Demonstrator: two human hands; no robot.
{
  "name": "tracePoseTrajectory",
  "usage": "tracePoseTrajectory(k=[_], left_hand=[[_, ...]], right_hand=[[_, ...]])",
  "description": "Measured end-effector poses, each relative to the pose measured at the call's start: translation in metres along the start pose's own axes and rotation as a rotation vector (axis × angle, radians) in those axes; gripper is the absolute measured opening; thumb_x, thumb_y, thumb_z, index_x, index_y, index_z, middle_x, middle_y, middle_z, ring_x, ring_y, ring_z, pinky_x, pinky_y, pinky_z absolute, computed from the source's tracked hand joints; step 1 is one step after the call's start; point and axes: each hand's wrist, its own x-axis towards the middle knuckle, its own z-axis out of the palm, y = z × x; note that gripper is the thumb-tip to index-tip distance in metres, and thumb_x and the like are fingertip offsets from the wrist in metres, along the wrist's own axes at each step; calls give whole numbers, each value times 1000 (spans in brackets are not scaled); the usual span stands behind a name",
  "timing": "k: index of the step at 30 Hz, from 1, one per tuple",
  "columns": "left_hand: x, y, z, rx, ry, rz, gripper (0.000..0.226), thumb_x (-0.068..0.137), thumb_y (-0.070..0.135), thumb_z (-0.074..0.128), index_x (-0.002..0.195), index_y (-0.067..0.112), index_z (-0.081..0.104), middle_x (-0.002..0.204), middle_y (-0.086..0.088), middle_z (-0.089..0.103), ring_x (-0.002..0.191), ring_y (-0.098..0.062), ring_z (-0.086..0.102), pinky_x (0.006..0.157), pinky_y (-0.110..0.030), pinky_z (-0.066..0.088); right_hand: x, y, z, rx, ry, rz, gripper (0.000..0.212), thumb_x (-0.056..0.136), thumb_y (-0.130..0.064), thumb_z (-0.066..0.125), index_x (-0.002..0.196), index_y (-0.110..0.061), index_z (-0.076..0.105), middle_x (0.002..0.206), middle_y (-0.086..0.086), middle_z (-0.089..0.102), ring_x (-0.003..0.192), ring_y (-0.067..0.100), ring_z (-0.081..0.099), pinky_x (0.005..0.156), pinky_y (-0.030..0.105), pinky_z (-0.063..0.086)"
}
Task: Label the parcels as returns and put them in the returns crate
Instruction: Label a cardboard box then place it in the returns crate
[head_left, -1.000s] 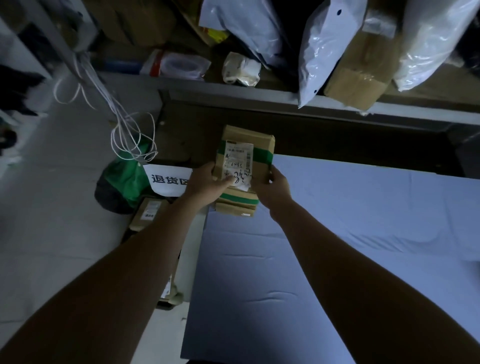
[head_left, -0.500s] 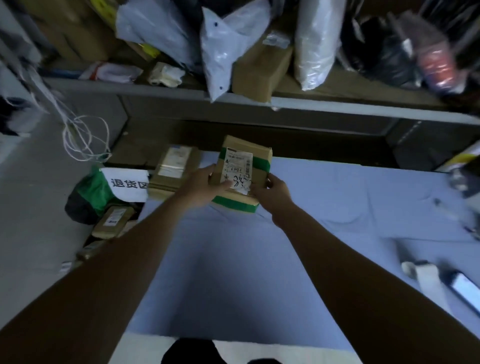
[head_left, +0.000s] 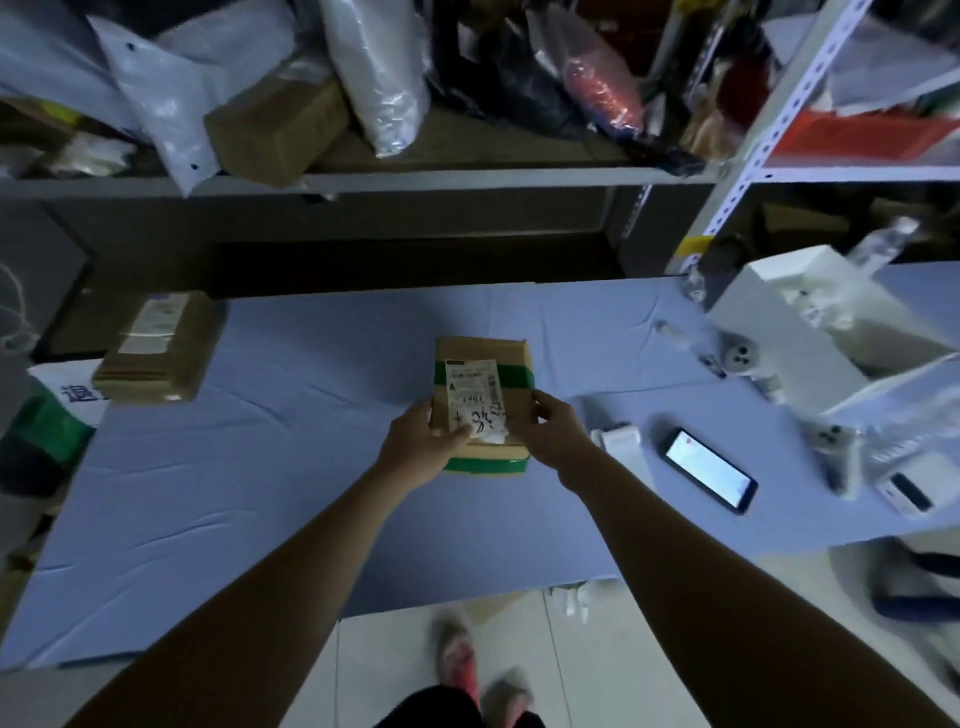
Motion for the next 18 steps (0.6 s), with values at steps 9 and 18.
tracePoseTrajectory(k=[9, 18], left_hand=[[14, -10, 102, -4, -8, -62, 76, 52, 61, 88, 114, 30, 57, 106, 10, 68, 98, -12, 65, 85, -34, 58], [24, -5, 139, 118, 114, -215, 91, 43, 59, 90, 117, 22, 54, 113, -10, 61, 107, -30, 58, 83, -35, 53]], right_hand=[[0, 69, -41, -31, 43, 78, 31, 91, -22, 59, 123, -21, 63, 106, -1, 68, 100, 17, 66, 77, 27, 57], [25, 80, -68, -386, 73, 94, 37, 91, -26, 58, 126, -14, 62, 114, 8, 68, 104, 28, 62, 88, 38, 53]])
